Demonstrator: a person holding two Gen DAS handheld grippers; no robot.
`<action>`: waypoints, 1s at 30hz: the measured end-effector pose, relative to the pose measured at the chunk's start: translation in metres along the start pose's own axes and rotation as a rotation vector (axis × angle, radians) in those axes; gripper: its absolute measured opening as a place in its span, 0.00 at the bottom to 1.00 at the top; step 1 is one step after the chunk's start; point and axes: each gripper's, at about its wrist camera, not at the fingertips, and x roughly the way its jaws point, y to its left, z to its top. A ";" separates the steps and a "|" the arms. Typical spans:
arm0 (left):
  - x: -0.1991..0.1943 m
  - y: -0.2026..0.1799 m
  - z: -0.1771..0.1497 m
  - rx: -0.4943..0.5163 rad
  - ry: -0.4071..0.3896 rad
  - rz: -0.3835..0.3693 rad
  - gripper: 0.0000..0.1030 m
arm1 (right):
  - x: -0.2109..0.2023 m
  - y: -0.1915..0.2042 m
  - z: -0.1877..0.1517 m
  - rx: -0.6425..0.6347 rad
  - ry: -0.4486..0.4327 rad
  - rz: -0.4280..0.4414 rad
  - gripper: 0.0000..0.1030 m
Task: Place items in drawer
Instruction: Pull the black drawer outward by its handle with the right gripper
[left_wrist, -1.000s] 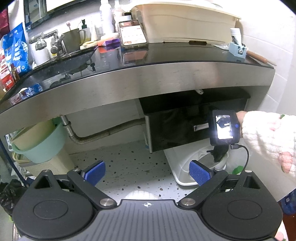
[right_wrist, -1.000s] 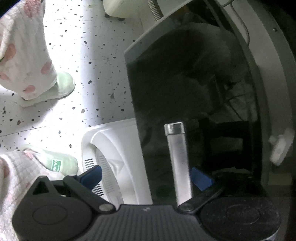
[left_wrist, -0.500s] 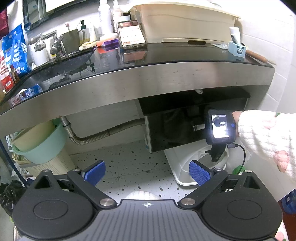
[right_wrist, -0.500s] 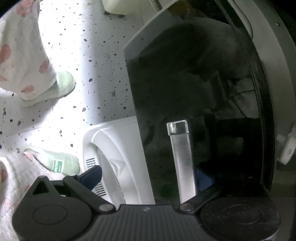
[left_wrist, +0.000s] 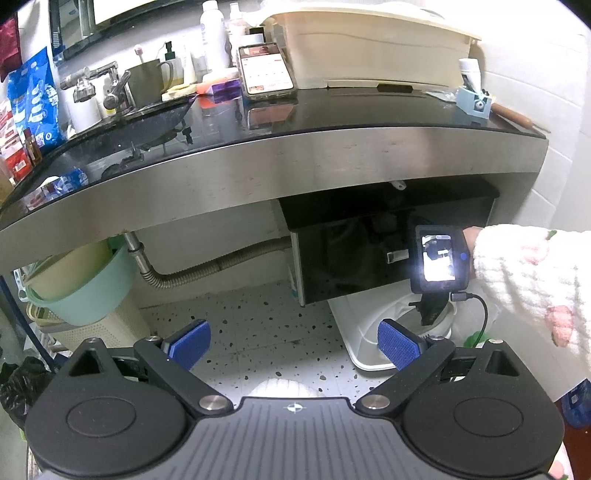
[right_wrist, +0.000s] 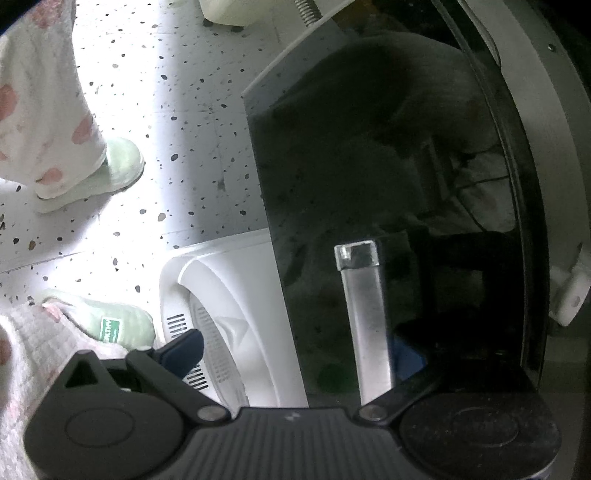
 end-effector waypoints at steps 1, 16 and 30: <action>0.000 0.000 0.000 0.000 0.001 -0.002 0.95 | 0.000 0.000 0.000 0.003 -0.001 0.000 1.00; -0.002 -0.002 0.000 0.007 -0.004 -0.017 0.95 | -0.021 0.011 -0.008 0.020 -0.043 0.028 1.00; -0.001 -0.008 0.000 0.015 -0.015 -0.031 0.95 | -0.047 0.023 -0.019 0.131 -0.116 0.086 1.00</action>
